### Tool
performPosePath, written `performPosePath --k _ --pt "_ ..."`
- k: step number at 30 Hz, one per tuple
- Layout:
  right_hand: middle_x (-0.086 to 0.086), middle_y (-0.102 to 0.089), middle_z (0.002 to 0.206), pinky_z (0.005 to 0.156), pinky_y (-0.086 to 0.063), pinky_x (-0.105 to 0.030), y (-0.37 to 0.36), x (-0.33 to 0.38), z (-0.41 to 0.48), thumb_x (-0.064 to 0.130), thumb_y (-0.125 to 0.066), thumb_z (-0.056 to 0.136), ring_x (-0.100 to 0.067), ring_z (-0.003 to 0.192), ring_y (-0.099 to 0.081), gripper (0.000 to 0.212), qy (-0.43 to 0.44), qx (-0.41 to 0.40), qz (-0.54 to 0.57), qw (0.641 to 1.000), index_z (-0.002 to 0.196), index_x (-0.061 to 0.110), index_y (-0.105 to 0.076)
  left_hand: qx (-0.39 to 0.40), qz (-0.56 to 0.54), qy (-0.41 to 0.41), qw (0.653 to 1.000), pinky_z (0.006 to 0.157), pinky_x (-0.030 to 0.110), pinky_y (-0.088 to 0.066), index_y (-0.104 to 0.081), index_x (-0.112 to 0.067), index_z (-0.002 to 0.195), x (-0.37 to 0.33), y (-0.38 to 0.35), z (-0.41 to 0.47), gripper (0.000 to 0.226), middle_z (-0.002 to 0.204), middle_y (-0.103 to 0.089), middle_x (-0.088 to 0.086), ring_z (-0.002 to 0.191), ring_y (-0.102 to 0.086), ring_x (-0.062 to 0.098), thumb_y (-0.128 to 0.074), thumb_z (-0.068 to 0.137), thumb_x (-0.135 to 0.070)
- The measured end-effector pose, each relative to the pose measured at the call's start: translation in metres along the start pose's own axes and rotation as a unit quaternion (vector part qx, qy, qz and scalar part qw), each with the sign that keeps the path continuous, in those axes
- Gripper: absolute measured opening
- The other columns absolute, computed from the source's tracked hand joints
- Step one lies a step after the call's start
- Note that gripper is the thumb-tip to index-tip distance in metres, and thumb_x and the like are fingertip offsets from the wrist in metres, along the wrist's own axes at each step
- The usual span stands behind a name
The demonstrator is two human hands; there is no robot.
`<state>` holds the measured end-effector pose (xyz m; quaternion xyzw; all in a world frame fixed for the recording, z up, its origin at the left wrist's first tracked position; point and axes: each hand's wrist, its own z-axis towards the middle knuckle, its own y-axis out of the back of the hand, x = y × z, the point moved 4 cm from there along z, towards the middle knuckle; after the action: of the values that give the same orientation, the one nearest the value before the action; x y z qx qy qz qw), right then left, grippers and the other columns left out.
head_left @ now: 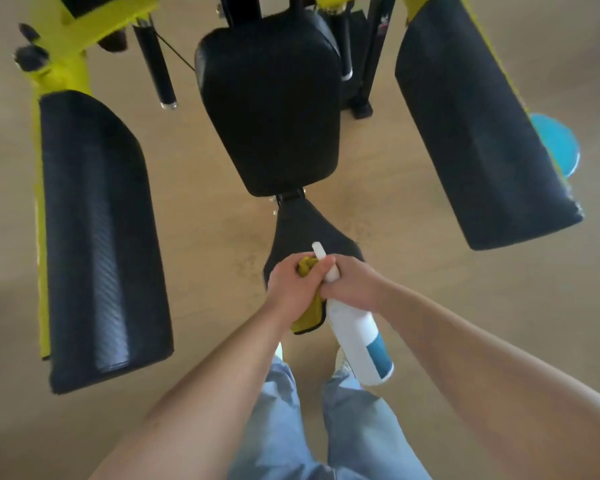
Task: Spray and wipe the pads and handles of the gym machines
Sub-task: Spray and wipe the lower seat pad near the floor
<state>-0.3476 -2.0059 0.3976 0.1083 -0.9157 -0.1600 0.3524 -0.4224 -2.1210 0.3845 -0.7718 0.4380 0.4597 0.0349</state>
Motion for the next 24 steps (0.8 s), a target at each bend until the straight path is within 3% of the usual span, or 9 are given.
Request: performPosePath --k 4,10,12,15,18,24 --pt "0.002 -0.073 0.100 0.082 -0.061 -0.039 -0.027 -0.032 0.020 0.019 -0.070 0.087 -0.020 0.093 -0.072 0.041 -0.029 0.029 0.109 0.993 0.121 0.040 -0.060 0.007 0.018 0.054 0.998 0.089 0.038 -0.056 -0.075 -0.035 0.100 0.034 -0.008 0.022 0.033 0.093 -0.074 -0.013 0.093 -0.069 0.011 -0.066 0.086 -0.063" --pt "0.008 -0.072 0.105 0.090 -0.059 -0.043 -0.054 -0.070 0.065 0.034 -0.061 0.087 -0.017 0.099 -0.069 0.046 -0.068 0.002 0.102 0.992 0.131 0.047 -0.059 0.000 -0.021 0.126 0.992 0.091 0.032 -0.054 -0.073 -0.039 0.111 0.080 -0.017 0.052 0.040 0.102 -0.072 -0.018 0.098 -0.067 0.007 -0.077 0.078 -0.062" --pt "0.007 -0.071 0.102 0.087 -0.058 -0.040 -0.054 -0.083 0.083 0.036 -0.066 0.088 -0.018 0.097 -0.068 0.042 -0.095 -0.011 0.096 0.991 0.128 0.044 -0.060 -0.034 -0.075 0.153 0.985 0.091 0.031 -0.053 -0.071 -0.039 0.116 0.092 -0.013 0.063 0.045 0.106 -0.071 -0.018 0.099 -0.067 0.006 -0.082 0.076 -0.056" --pt "0.006 -0.064 0.089 0.074 -0.048 -0.033 -0.058 -0.101 0.102 0.036 -0.072 0.090 -0.020 0.087 -0.063 0.019 -0.142 -0.029 0.066 0.987 0.106 0.034 -0.061 -0.082 -0.184 0.204 0.958 0.086 0.033 -0.057 -0.069 -0.033 0.106 0.113 -0.004 0.074 0.031 0.101 -0.074 -0.009 0.092 -0.071 0.011 -0.085 0.080 -0.039" --pt "0.002 -0.063 0.083 0.065 -0.045 -0.031 -0.070 -0.109 0.111 0.036 -0.073 0.088 -0.022 0.080 -0.061 0.016 -0.158 -0.023 0.047 0.986 0.088 0.025 -0.061 -0.067 -0.257 0.236 0.935 0.087 0.042 -0.061 -0.068 -0.024 0.101 0.129 0.002 0.078 0.027 0.104 -0.077 0.006 0.088 -0.076 0.020 -0.086 0.081 -0.023" --pt "0.001 -0.067 0.094 0.070 -0.049 -0.033 -0.083 -0.129 0.106 0.039 -0.072 0.090 -0.020 0.082 -0.065 0.022 -0.209 -0.029 0.125 0.970 0.107 0.029 -0.062 -0.027 -0.305 0.278 0.911 0.091 0.050 -0.059 -0.066 -0.016 0.110 0.154 -0.004 0.066 0.029 0.112 -0.075 0.014 0.098 -0.074 0.031 -0.079 0.086 -0.008"
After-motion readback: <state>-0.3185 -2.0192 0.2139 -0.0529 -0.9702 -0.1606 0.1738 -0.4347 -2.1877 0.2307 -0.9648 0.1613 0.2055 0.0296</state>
